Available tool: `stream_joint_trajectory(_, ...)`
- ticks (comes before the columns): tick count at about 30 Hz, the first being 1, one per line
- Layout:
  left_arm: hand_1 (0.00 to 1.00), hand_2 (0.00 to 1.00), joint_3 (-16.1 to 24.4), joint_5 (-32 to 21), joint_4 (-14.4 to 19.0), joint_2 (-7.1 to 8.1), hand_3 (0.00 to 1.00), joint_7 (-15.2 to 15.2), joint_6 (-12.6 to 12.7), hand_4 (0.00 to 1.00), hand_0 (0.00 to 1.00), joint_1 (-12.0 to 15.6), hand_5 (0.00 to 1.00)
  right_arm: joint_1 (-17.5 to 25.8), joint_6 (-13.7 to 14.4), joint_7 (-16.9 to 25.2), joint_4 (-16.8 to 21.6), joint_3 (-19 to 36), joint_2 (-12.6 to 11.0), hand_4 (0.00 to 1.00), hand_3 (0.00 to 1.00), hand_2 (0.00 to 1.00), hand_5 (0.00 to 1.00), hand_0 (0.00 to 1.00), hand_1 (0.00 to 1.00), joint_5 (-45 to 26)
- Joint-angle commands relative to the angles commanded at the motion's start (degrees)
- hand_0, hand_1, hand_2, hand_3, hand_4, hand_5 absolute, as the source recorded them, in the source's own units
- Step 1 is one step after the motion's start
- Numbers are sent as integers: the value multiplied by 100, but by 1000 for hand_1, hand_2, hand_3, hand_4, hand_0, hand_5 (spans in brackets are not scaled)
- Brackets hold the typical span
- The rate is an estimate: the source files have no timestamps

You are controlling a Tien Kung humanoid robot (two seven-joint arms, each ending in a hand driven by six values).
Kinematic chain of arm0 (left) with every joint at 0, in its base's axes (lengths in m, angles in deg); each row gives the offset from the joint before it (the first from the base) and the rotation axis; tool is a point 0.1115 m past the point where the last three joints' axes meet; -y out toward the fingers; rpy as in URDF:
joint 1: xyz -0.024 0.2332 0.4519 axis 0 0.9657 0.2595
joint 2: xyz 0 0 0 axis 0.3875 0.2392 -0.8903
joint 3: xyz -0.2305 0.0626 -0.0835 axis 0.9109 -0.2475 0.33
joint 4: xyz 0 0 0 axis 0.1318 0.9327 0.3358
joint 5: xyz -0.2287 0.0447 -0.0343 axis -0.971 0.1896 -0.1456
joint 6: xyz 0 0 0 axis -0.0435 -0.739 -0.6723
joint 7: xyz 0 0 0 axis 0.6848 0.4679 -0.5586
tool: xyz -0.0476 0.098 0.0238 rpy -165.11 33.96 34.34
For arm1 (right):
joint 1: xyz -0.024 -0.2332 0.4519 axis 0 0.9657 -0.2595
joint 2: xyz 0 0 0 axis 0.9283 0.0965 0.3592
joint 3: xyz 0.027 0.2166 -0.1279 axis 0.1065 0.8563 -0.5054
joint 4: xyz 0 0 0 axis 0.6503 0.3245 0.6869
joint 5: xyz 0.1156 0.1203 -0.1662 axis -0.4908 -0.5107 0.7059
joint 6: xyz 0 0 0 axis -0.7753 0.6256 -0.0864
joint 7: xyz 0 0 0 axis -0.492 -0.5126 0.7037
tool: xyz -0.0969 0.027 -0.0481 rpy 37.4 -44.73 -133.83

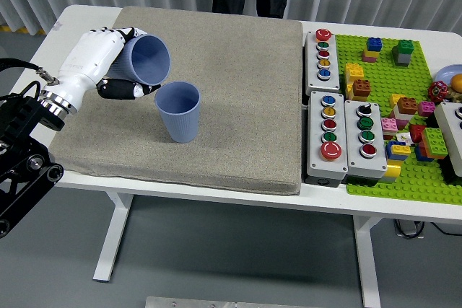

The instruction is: Pick cup pour cup place

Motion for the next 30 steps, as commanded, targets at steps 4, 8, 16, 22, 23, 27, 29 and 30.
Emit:
stream_joint_trajectory(4, 586, 594, -27, 61, 17, 8, 510, 1, -8, 824, 696, 1, 185, -6, 1, 0, 0, -3, 0, 310, 687, 717, 329, 720, 679, -6)
stream_joint_trajectory(8, 586, 594, -53, 107, 25, 14, 510, 4, -12, 824, 696, -6, 185, -8, 2, -2, 0, -4, 1, 310, 687, 717, 329, 720, 679, -6)
stream_joint_trajectory(16, 586, 594, -101, 422, 53, 44, 509, 42, -12, 815, 695, -19, 182, -2, 2, -2, 0, 7, 0, 312, 688, 717, 330, 720, 679, 9)
stream_joint_trajectory(22, 587, 592, -149, 641, 14, 67, 509, 58, 14, 811, 695, -36, 179, 20, 2, -2, 0, 5, 0, 312, 688, 717, 328, 720, 679, 17)
stream_joint_trajectory(23, 587, 592, -153, 670, 15, 70, 509, 61, 17, 811, 695, -37, 179, 22, 2, -2, 0, 5, 0, 312, 688, 717, 328, 720, 679, 18)
stream_joint_trajectory(27, 587, 592, -197, 758, -10, 76, 509, 98, 79, 811, 695, -70, 179, 19, 0, -5, 0, 11, -1, 312, 688, 717, 328, 720, 679, 32)
stream_joint_trajectory(29, 588, 592, -212, 815, -24, 82, 510, 126, 110, 808, 695, -80, 174, 18, 2, -4, 0, 13, -1, 312, 688, 717, 328, 720, 679, 29)
stream_joint_trajectory(30, 588, 592, -216, 832, -26, 87, 510, 130, 115, 808, 695, -80, 174, 19, 2, -4, 0, 13, -1, 312, 688, 717, 328, 720, 679, 29)
